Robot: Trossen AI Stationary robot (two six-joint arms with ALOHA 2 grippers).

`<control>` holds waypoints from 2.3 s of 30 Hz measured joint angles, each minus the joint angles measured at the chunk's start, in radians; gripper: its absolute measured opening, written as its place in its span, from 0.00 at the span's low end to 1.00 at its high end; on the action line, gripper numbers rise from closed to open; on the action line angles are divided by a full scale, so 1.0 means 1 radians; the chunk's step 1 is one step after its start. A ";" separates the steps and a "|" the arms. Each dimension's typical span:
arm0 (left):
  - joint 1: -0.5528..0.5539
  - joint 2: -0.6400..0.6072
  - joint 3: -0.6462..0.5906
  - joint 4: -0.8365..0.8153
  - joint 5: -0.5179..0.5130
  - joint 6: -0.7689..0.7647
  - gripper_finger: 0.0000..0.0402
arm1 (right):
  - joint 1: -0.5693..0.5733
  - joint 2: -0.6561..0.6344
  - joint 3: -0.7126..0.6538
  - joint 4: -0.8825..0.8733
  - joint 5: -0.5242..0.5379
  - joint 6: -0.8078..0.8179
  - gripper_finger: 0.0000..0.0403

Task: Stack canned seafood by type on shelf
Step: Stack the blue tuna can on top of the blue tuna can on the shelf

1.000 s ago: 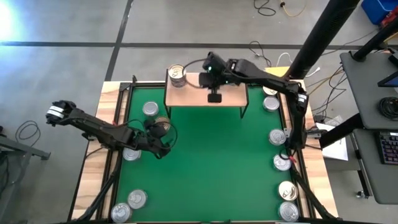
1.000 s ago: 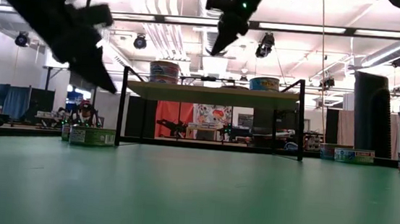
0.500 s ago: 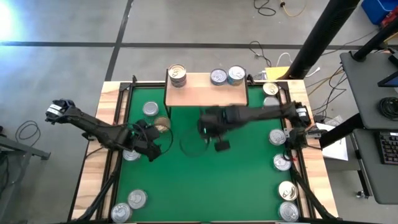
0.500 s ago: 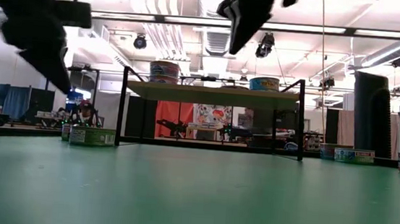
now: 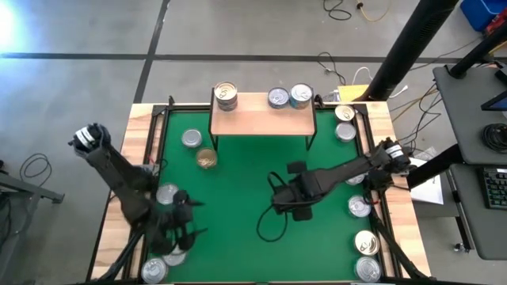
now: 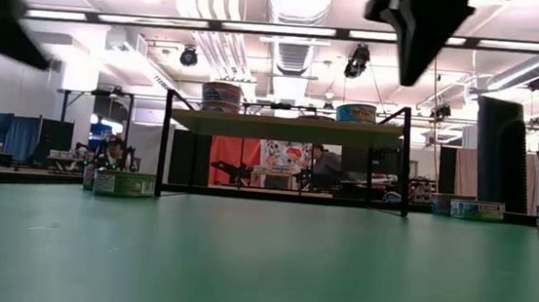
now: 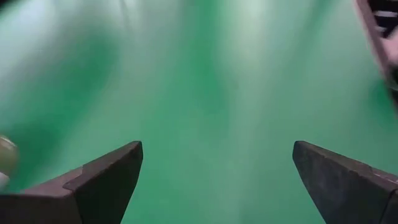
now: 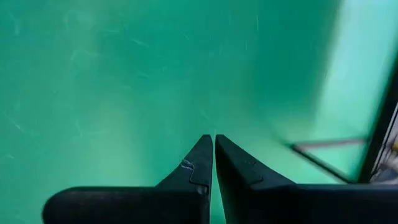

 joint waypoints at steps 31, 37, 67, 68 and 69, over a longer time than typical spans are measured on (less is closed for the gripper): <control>-0.121 0.504 0.599 -0.725 0.838 -0.699 0.04 | 0.045 -0.004 -0.193 0.207 0.034 -0.026 0.03; -0.050 0.503 0.537 -0.617 0.916 -0.614 0.00 | 0.047 -0.004 -0.282 0.285 0.036 -0.027 0.03; 0.399 0.504 0.641 -0.552 0.690 0.207 0.00 | 0.215 -0.039 -0.359 0.275 0.020 0.215 0.03; 0.379 0.504 0.636 -0.591 0.743 0.165 0.00 | 0.222 -0.039 -0.359 0.276 0.023 0.219 0.03; 0.360 0.504 0.626 -0.606 0.794 0.126 0.00 | 0.228 -0.039 -0.359 0.278 0.025 0.219 0.03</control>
